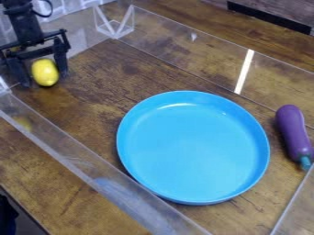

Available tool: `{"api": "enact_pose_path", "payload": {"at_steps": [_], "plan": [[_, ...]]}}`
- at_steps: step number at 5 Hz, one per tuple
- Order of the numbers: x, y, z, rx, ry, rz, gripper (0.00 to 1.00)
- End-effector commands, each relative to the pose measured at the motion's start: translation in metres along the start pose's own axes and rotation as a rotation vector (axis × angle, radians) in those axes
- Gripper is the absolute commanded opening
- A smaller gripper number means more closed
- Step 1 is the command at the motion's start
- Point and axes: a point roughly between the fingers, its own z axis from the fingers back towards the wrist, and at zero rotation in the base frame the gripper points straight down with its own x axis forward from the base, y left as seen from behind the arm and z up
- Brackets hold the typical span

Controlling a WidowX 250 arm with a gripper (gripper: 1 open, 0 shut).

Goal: Put the lemon on the blue tray

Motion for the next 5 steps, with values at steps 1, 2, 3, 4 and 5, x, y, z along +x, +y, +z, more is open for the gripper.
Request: {"api": "enact_pose_path", "payload": {"at_steps": [1, 2, 3, 4, 5], "plan": [[0.009, -0.010, 0.013, -0.009, -0.056, -0.040, 0.00], [0.004, -0.017, 0.028, -0.020, -0.079, -0.024, 0.00], [-0.001, -0.023, 0.044, -0.030, -0.103, -0.010, 0.00], [0.003, -0.028, 0.052, -0.040, -0.128, 0.011, 0.00], [0.012, -0.040, 0.061, -0.056, -0.142, 0.018, 0.00]]}}
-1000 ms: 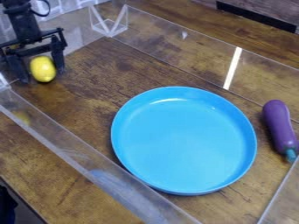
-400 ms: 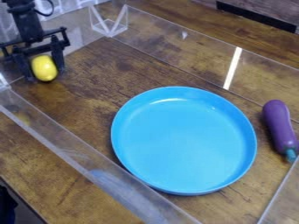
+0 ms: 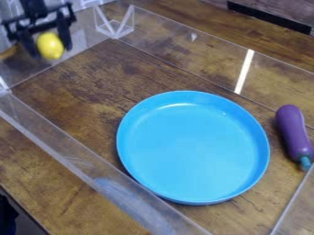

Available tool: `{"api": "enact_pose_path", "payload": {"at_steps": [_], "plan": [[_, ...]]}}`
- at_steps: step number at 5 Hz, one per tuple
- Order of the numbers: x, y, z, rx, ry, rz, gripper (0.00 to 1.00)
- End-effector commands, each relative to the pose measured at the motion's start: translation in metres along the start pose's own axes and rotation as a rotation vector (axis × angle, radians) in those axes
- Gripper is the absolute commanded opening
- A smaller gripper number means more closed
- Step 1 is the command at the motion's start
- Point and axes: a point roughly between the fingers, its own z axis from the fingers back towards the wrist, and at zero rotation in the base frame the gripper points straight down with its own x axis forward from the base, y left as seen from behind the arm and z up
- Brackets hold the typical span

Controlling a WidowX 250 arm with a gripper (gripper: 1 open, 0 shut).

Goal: Put the lemon on the blue tray

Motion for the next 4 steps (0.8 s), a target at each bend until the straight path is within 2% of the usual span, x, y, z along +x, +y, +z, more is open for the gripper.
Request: {"api": "enact_pose_path", "payload": {"at_steps": [1, 2, 3, 4], "plan": [[0.016, -0.038, 0.025, -0.035, -0.063, 0.000, 0.00], [0.022, -0.064, 0.007, -0.025, -0.067, -0.045, 1.00], [0.041, -0.064, -0.008, -0.036, -0.073, 0.000, 1.00], [0.035, -0.087, 0.005, -0.043, -0.053, -0.032, 1.00]]}}
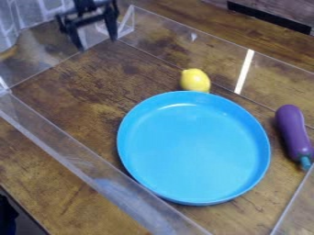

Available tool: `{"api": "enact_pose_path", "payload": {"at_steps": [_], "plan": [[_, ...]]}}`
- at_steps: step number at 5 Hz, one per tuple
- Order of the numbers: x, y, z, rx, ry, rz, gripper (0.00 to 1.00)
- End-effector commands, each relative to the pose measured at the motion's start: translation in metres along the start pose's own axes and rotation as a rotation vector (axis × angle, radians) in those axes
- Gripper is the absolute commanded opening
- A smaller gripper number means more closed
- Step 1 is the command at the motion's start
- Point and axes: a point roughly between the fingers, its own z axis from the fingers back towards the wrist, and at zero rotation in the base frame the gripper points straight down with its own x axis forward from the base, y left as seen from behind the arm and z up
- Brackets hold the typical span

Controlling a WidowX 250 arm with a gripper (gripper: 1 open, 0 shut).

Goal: Put the lemon on the blue tray

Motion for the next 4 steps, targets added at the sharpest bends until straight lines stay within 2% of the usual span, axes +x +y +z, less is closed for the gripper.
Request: {"api": "enact_pose_path", "payload": {"at_steps": [1, 2, 3, 4], "plan": [[-0.012, -0.040, 0.042, -0.037, -0.026, -0.097, 1.00], [-0.020, -0.064, 0.044, -0.029, -0.015, -0.136, 1.00], [-0.021, -0.066, 0.030, -0.015, -0.008, -0.129, 1.00], [-0.019, -0.059, 0.013, 0.005, -0.018, -0.105, 1.00]]}}
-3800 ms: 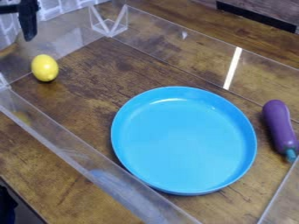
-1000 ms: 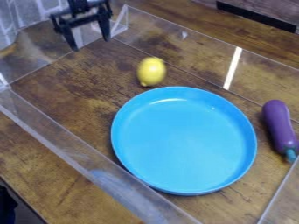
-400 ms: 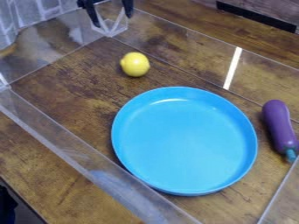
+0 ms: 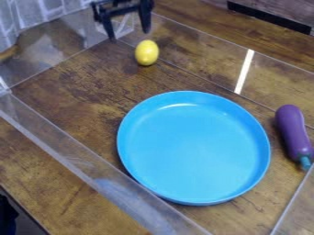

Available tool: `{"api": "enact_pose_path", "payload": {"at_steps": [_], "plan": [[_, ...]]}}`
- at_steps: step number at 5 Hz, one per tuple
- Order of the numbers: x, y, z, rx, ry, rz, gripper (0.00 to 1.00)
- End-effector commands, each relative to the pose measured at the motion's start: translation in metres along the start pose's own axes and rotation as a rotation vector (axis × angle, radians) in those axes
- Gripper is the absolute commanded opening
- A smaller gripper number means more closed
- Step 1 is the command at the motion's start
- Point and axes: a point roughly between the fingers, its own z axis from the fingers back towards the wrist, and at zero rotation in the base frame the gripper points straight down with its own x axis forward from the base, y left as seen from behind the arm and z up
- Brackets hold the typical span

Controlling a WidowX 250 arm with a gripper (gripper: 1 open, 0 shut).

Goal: Put the lemon on the blue tray

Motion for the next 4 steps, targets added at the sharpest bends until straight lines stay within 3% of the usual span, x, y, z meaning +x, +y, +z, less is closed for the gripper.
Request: {"api": "enact_pose_path", "payload": {"at_steps": [1, 2, 3, 4], "plan": [[-0.007, -0.013, 0.016, -0.018, -0.049, -0.081, 1.00], [-0.006, -0.013, 0.010, 0.000, -0.042, -0.134, 1.00], [-0.001, -0.008, -0.010, 0.015, -0.036, -0.157, 1.00], [0.001, -0.005, -0.022, 0.021, -0.027, -0.186, 0.00]]}}
